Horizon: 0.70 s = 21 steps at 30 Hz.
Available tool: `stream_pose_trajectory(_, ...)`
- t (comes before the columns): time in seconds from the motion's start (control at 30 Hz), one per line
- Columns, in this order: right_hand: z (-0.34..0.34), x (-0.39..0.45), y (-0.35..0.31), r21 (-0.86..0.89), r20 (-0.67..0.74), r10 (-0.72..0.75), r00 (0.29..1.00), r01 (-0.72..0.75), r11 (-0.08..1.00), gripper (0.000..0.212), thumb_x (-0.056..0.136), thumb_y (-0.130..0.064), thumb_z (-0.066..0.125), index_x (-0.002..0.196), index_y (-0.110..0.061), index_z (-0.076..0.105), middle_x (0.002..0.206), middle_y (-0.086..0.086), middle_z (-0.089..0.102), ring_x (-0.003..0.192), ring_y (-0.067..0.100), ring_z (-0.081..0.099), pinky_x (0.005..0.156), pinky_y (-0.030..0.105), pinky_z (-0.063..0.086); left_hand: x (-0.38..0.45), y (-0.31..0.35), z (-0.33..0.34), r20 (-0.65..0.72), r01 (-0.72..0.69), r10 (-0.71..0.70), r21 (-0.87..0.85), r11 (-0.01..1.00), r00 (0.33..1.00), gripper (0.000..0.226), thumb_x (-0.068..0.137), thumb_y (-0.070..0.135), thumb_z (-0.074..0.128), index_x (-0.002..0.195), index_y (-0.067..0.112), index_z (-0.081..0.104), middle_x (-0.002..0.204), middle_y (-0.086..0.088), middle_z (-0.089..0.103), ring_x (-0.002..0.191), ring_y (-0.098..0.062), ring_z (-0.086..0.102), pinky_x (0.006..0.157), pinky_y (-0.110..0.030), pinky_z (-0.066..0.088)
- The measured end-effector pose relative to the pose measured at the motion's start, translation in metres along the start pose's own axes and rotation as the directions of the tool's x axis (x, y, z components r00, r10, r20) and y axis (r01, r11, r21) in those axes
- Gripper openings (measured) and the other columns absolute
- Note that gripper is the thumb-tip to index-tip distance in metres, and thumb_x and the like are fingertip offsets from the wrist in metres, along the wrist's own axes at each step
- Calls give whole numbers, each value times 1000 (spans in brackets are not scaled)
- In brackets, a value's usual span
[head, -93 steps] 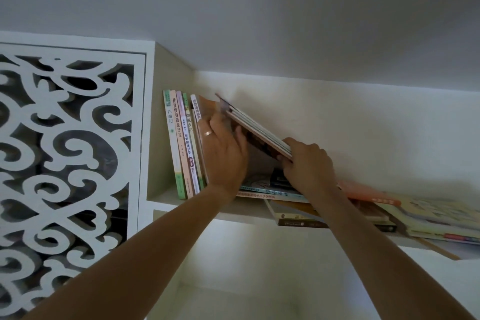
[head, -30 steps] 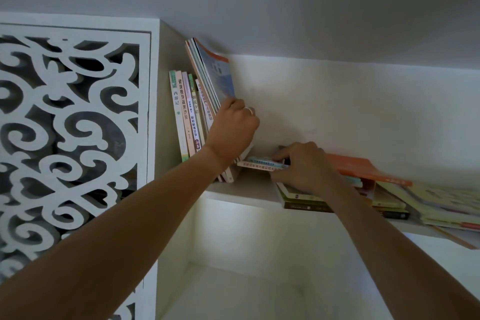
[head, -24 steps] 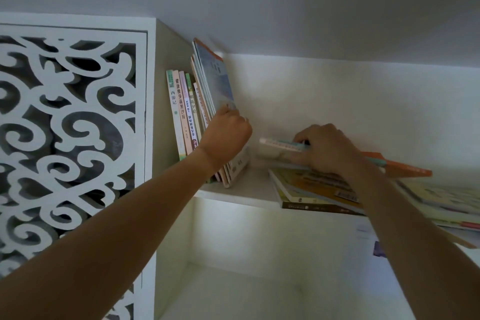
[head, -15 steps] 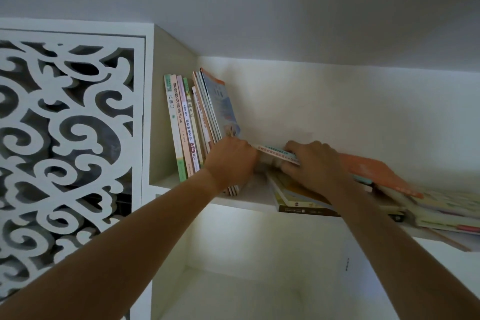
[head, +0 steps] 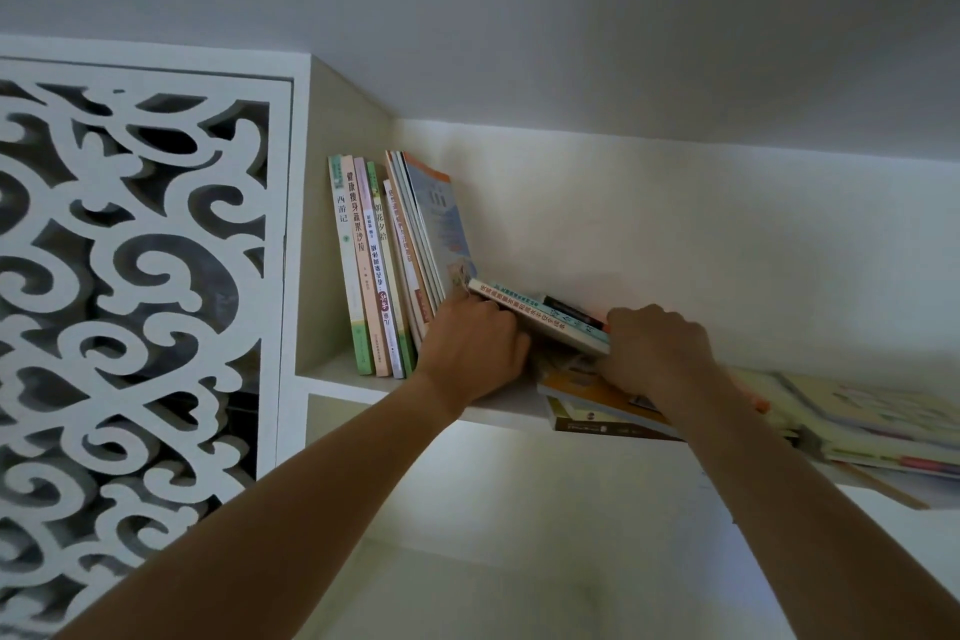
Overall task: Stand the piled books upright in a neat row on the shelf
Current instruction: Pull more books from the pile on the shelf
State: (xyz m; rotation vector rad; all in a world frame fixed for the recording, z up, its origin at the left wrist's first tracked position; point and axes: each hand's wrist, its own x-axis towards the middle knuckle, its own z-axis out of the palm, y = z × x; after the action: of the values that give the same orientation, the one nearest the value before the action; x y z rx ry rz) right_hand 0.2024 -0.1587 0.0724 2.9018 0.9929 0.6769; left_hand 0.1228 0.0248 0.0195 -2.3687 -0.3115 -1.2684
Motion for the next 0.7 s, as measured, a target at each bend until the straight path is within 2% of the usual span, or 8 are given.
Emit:
stream_pose_trajectory(0.13,-8,-3,-2,29,-285,-69,956,80,996,41,96,-38,59,133,-26,47,116,7,65,88,24,59,69,30,36,-1,-2,5,-143,64,-76,-85,994,987,49,102,40,34,123,13,68,123,-11,72,118,-29,66,110,-47,48)
stream_pose_trajectory(0.23,-7,2,-4,151,-429,-33,903,108,983,42,98,-40,57,134,-24,43,118,9,68,77,22,51,65,29,37,1,4,1,-230,121,-182,-258,959,956,44,104,38,35,124,11,64,115,-9,70,108,-27,67,104,-44,49)
stream_pose_trajectory(0.3,0,6,-11,268,-518,5,855,156,951,44,97,-44,59,133,-22,45,118,8,70,82,25,65,64,30,48,4,13,-9,-226,141,-245,-394,908,943,56,109,46,26,145,11,51,117,-7,73,113,-24,69,109,-43,47)
stream_pose_trajectory(0.33,4,8,-18,344,-558,30,829,198,918,44,97,-46,60,130,-21,47,117,8,71,85,27,70,66,33,55,8,18,-16,-178,161,-285,-506,847,942,64,109,52,21,158,12,35,125,-8,72,121,-22,67,114,-43,44)
stream_pose_trajectory(0.4,6,10,-38,495,-612,93,785,290,819,42,97,-48,60,123,-17,50,109,6,73,82,28,73,68,34,58,20,27,-36,56,258,-375,-817,515,925,79,103,66,23,166,23,2,149,-9,58,134,-21,59,112,-34,44)
stream_pose_trajectory(0.47,2,12,-61,604,-617,158,771,335,723,35,100,-41,58,120,-13,51,104,6,73,81,28,71,61,23,48,38,27,-50,186,324,-438,-908,264,880,91,98,71,36,164,31,-11,159,-10,45,134,-25,59,103,-32,52)
stream_pose_trajectory(0.57,-7,14,-91,761,-554,188,811,403,508,28,103,-33,56,124,-16,48,97,-1,70,73,16,63,53,17,43,53,2,-55,30,348,-566,-814,464,824,100,96,63,58,164,23,-4,145,-13,59,118,-25,69,88,-31,60)
stream_pose_trajectory(0.7,0,18,-107,846,-370,-122,921,388,367,46,96,-22,66,134,-21,40,84,-9,63,67,6,63,49,12,46,46,-27,-47,-100,300,-491,-682,667,865,88,94,32,57,162,14,5,108,-19,70,87,-27,73,80,-44,63)
